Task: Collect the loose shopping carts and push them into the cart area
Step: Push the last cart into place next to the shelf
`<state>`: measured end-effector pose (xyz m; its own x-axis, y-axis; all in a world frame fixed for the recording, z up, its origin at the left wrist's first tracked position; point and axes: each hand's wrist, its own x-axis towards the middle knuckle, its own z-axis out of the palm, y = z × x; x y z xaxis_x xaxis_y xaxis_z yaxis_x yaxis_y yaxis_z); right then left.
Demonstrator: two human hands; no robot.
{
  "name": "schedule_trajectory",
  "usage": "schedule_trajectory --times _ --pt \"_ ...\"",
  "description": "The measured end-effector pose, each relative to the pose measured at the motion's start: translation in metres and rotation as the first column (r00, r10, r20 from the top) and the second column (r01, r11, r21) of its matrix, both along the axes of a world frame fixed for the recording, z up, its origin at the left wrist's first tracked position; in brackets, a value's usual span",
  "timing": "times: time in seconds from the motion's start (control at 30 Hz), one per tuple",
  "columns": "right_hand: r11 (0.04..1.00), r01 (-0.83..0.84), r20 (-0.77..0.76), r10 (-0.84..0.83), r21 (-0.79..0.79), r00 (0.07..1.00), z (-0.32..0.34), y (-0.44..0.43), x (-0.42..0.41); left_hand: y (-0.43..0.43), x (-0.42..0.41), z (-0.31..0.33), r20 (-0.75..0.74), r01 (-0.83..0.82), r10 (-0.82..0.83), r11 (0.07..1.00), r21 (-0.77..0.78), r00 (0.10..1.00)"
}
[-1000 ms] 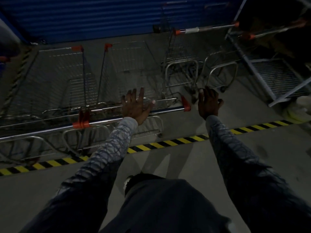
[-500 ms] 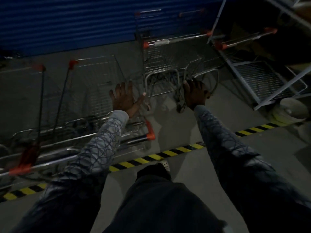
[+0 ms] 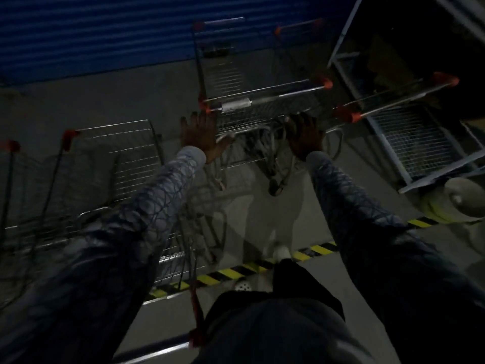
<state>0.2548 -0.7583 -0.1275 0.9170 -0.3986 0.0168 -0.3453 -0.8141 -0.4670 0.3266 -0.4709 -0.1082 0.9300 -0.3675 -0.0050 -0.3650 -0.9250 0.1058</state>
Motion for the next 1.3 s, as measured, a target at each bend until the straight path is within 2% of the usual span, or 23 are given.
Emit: schedule_trajectory --times 0.17,0.23,0.27,0.37,0.43,0.5,0.6,0.7,0.8,0.93,1.07,1.2,1.3 --pt "0.979 -0.029 0.073 0.044 -0.2 0.996 -0.033 -0.054 0.115 -0.049 0.091 -0.014 0.029 -0.095 0.096 0.995 -0.036 0.995" --pt "0.955 -0.076 -0.018 0.074 -0.288 0.997 -0.053 -0.067 0.161 -0.06 0.117 -0.033 -0.045 -0.151 0.151 0.989 -0.002 0.988" --pt "0.941 -0.082 -0.01 0.083 -0.328 0.996 -0.062 -0.069 0.18 -0.063 0.127 -0.043 -0.091 -0.185 0.186 0.982 0.021 0.978" --pt "0.942 -0.001 0.234 0.085 -0.335 0.969 -0.073 -0.073 0.221 -0.071 0.154 -0.055 -0.046 -0.254 0.256 0.966 0.039 0.966" --pt "0.945 -0.043 0.263 0.134 -0.325 0.955 -0.072 -0.073 0.243 -0.071 0.181 -0.054 -0.046 -0.274 0.277 0.96 0.053 0.96" --pt "0.938 -0.135 0.162 0.195 -0.319 0.968 -0.067 -0.073 0.277 -0.069 0.218 -0.057 -0.075 -0.334 0.34 0.939 0.083 0.937" --pt "0.935 -0.292 -0.117 0.273 -0.2 0.955 -0.05 -0.068 0.34 -0.063 0.272 -0.056 -0.15 -0.464 0.473 0.881 0.09 0.868" --pt "0.905 -0.397 -0.195 0.367 -0.152 0.91 -0.048 -0.067 0.395 -0.06 0.317 -0.052 -0.191 -0.533 0.537 0.842 0.078 0.821" --pt "0.896 -0.422 -0.267 0.376 -0.14 0.887 -0.049 -0.065 0.433 -0.061 0.34 -0.049 -0.237 -0.59 0.584 0.806 0.05 0.777" --pt "0.865 -0.458 -0.222 0.415 -0.204 0.882 -0.045 -0.064 0.443 -0.064 0.33 -0.053 -0.286 -0.576 0.579 0.811 0.105 0.763" --pt "0.825 -0.521 -0.24 0.472 -0.219 0.848 -0.041 -0.057 0.429 -0.058 0.305 -0.053 -0.264 -0.645 0.63 0.764 0.037 0.731" --pt "0.815 -0.547 -0.278 0.49 -0.189 0.826 -0.041 -0.04 0.386 -0.038 0.26 -0.057 -0.265 -0.688 0.658 0.725 -0.03 0.705" --pt "0.816 -0.547 -0.259 0.496 -0.189 0.829 -0.037 -0.026 0.335 -0.022 0.213 -0.059 -0.229 -0.679 0.655 0.733 -0.037 0.72"
